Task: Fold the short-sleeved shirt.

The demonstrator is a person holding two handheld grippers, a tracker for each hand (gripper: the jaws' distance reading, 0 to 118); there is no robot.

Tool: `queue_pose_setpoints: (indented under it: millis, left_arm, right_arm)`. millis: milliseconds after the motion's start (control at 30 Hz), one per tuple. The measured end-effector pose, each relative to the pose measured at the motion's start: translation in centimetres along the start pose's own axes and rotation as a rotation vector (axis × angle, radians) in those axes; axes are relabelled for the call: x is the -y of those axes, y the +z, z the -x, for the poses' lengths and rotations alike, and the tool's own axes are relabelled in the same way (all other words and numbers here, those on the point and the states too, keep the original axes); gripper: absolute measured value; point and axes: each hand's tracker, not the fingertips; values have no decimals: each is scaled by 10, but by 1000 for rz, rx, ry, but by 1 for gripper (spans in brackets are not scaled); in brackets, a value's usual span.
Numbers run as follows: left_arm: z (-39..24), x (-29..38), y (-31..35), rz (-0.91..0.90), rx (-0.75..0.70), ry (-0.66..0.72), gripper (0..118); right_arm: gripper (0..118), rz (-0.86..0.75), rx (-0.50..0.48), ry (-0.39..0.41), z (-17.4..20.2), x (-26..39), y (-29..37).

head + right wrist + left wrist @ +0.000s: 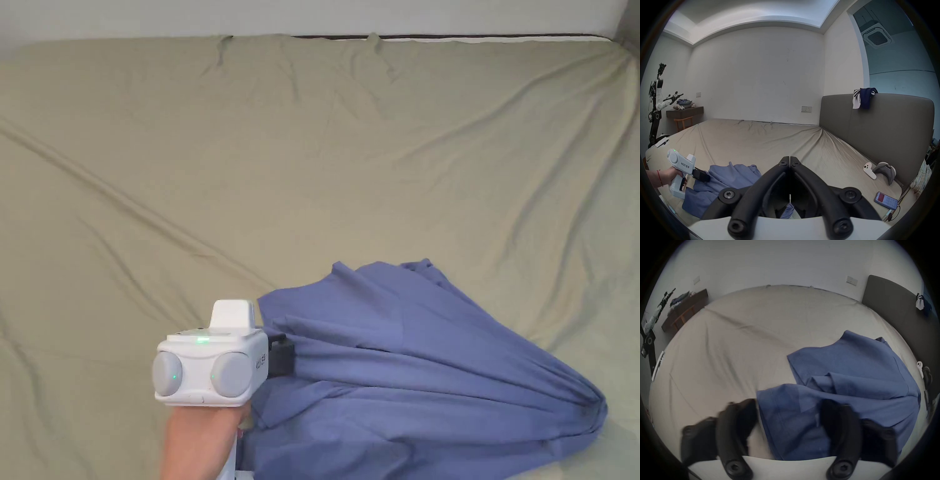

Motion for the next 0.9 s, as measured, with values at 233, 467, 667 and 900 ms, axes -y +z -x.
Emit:
queue_pose_setpoints:
  millis: [233,467,667,900]
  left_arm:
    - [8,-2,14,-64,28,51,0]
    - [23,-2,42,-138,83,99,0]
    - [17,-7,59,-198,104,90,0]
    - [10,-14,69,-223,138,106,0]
  right_arm:
    - [0,25,-13,-2,-2,6,-1]
    - [0,98,-8,-56,-15,20,-13]
    - [0,273,-68,-53,-23,50,-49]
    - [107,586,-100,-251,-36,115,-112]
